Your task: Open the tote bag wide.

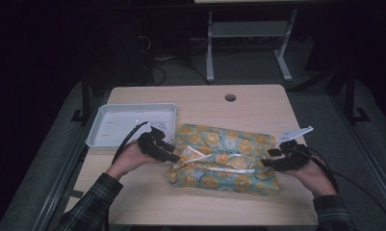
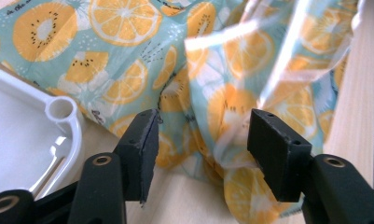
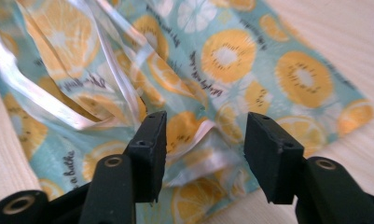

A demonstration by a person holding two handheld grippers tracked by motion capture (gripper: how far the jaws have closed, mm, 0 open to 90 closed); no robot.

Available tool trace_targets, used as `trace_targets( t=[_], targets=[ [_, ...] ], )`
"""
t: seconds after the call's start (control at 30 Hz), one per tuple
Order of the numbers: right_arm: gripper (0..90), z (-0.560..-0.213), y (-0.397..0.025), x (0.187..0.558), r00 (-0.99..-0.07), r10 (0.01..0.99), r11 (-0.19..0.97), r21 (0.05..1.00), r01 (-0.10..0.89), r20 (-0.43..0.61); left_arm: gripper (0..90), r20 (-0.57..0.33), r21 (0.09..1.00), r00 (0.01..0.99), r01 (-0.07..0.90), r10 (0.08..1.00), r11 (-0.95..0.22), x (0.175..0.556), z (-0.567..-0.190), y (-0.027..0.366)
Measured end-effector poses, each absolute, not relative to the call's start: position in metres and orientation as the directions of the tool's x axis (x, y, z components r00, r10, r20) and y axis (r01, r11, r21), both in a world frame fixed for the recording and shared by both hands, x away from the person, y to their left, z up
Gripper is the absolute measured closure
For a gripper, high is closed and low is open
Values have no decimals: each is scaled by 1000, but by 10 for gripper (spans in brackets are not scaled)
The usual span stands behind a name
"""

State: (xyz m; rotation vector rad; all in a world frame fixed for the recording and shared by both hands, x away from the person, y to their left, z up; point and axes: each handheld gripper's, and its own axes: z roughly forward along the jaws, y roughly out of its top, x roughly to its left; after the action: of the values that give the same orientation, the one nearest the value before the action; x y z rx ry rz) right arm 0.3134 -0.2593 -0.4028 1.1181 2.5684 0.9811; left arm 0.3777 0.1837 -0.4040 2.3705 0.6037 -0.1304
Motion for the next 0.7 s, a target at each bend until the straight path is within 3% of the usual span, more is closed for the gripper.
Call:
trace_targets(
  t=[0.27, 0.7],
  targets=[
    [445, -389, -263, 306, -727, 678, 484, 679, 553, 109, 353, -210, 602, 899, 429, 384, -674, 364, -398, 196],
    [436, -375, -223, 307, -816, 574, 560, 698, 447, 62, 306, -171, 585, 891, 435, 420, -684, 338, -409, 226]
  ],
)
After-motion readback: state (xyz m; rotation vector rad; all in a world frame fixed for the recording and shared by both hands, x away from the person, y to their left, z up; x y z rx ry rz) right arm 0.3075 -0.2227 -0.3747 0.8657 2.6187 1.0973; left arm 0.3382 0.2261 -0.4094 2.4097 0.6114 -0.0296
